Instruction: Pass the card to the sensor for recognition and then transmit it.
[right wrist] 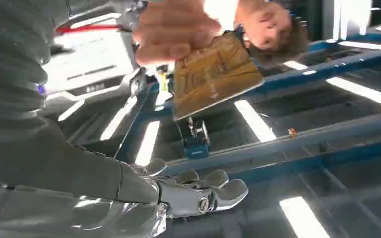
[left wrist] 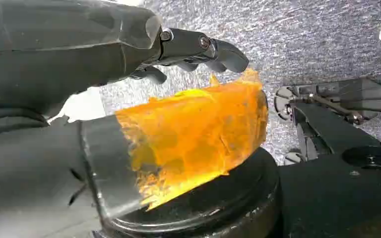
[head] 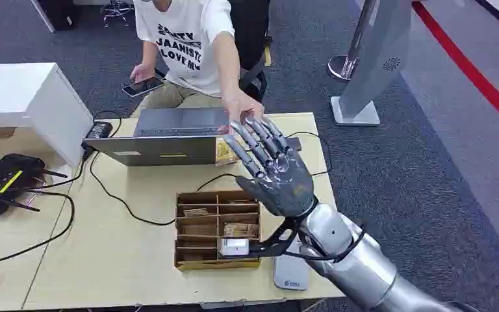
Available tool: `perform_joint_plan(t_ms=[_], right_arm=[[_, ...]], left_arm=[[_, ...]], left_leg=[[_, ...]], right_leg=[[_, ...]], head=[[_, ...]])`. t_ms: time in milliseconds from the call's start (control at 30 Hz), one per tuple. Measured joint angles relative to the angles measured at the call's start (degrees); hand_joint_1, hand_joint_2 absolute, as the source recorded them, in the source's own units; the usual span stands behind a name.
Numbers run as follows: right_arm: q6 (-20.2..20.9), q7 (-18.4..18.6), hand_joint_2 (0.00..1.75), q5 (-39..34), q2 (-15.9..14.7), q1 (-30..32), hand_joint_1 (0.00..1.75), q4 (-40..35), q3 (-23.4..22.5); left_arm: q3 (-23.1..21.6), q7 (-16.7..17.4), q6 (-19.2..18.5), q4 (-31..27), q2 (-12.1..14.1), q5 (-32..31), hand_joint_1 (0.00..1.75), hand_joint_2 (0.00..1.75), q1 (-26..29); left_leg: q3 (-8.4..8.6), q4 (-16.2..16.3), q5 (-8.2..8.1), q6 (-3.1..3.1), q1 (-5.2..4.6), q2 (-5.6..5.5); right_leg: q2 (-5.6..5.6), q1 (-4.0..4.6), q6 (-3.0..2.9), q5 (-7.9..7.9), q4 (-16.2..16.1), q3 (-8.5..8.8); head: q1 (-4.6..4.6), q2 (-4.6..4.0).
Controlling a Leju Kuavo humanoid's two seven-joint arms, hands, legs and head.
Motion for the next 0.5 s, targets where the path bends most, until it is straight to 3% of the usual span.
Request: perform_joint_plan(t_ms=[300, 333, 367, 400, 500], right_arm=[[1.64, 2.64, 1.75, 5.05, 0.04, -5.88, 0.00, 7.39, -0.55], [1.86, 2.84, 1.75, 5.25, 0.04, -6.23, 0.26, 7.93, -0.57], [2.03, 2.93, 1.75, 5.31, 0.04, -6.50, 1.31, 8.28, -0.61], [2.18, 3.02, 1.75, 5.40, 0.13, -6.69, 1.55, 8.70, -0.61], [2.32, 3.17, 1.75, 5.42, 0.33, -7.03, 1.62, 9.66, -0.66]], left_arm=[[-0.15, 0.00, -0.66, 0.00, 0.15, -0.79, 0.00, 0.00, -0.01], [-0.15, 0.00, -0.66, 0.00, 0.13, -0.83, 0.00, 0.00, -0.01], [-0.15, 0.00, -0.68, 0.00, 0.13, -0.83, 0.00, 0.00, 0.00], [-0.15, 0.00, -0.70, 0.00, 0.13, -0.83, 0.00, 0.00, 0.00], [-0.15, 0.00, -0.83, 0.00, 0.15, -0.81, 0.00, 0.00, -0.01]], left_leg=[[-0.02, 0.00, 0.00, -0.01, 0.00, -0.02], [-0.02, 0.00, 0.00, -0.01, 0.00, -0.03], [-0.02, 0.00, 0.00, -0.01, 0.00, -0.03], [-0.02, 0.00, 0.00, -0.01, 0.00, -0.03], [-0.02, 0.00, 0.00, -0.01, 0.00, -0.03]], right_leg=[[-0.01, 0.00, 0.00, 0.00, 0.01, -0.01], [-0.01, 0.00, 0.00, 0.00, 0.01, -0.01], [-0.01, 0.00, 0.00, 0.00, 0.01, -0.01], [-0.01, 0.00, 0.00, 0.00, 0.01, -0.01], [-0.01, 0.00, 0.00, 0.00, 0.01, -0.01]], head=[[-0.02, 0.00], [0.00, 0.00], [0.00, 0.00], [0.00, 0.00], [0.00, 0.00]])
